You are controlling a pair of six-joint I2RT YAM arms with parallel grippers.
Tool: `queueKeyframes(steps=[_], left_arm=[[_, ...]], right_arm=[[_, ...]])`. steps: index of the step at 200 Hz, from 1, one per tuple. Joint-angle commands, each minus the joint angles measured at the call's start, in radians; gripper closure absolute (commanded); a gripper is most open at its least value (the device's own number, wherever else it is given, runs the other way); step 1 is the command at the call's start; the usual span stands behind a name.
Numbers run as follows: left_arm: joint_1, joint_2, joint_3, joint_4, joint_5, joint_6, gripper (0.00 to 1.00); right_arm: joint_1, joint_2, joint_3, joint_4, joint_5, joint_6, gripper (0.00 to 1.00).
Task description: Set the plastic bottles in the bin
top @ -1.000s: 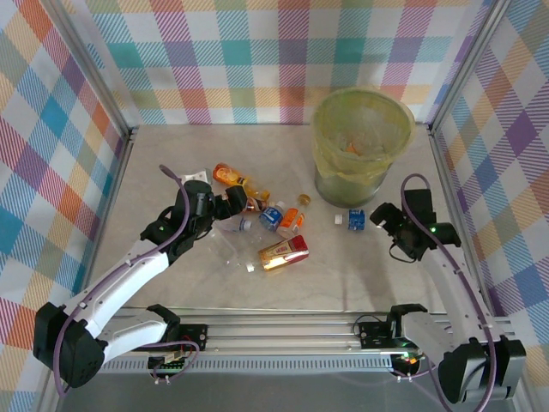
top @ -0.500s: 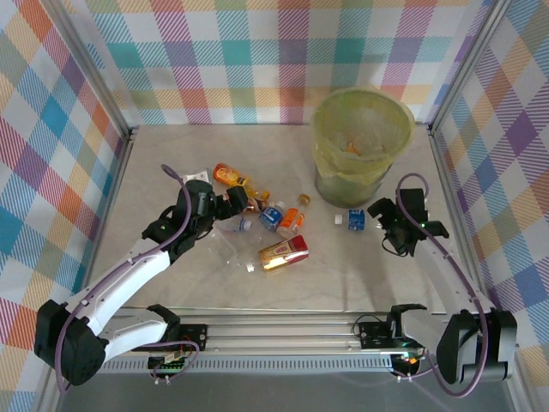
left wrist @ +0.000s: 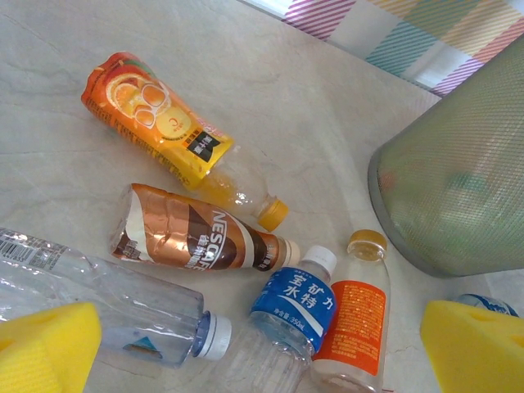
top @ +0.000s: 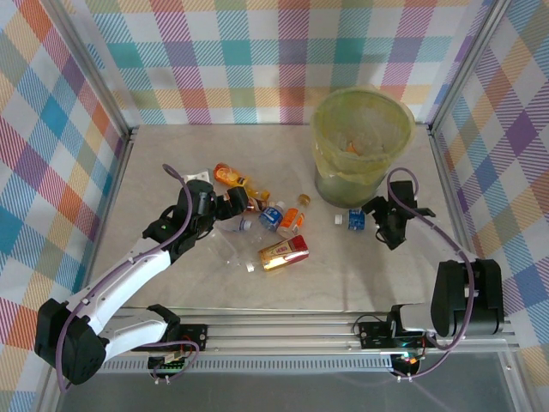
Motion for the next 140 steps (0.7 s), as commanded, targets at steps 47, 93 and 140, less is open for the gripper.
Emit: queueKeyframes(steps=[47, 93, 140], left_arm=[[0.012, -0.005, 0.003, 0.017, 0.002, 0.011, 0.00], [0.012, -0.018, -0.005, 0.011, -0.005, 0.007, 0.00], [0.013, -0.022, -0.003, 0.006, -0.012, 0.007, 0.00]], right_arm=[[-0.023, 0.119, 0.043, 0.098, -0.039, 0.010, 0.07], [-0.035, 0.160, 0.024, 0.122, -0.048, -0.009, 0.15], [-0.057, 0.193, 0.008, 0.139, -0.085, -0.043, 0.23]])
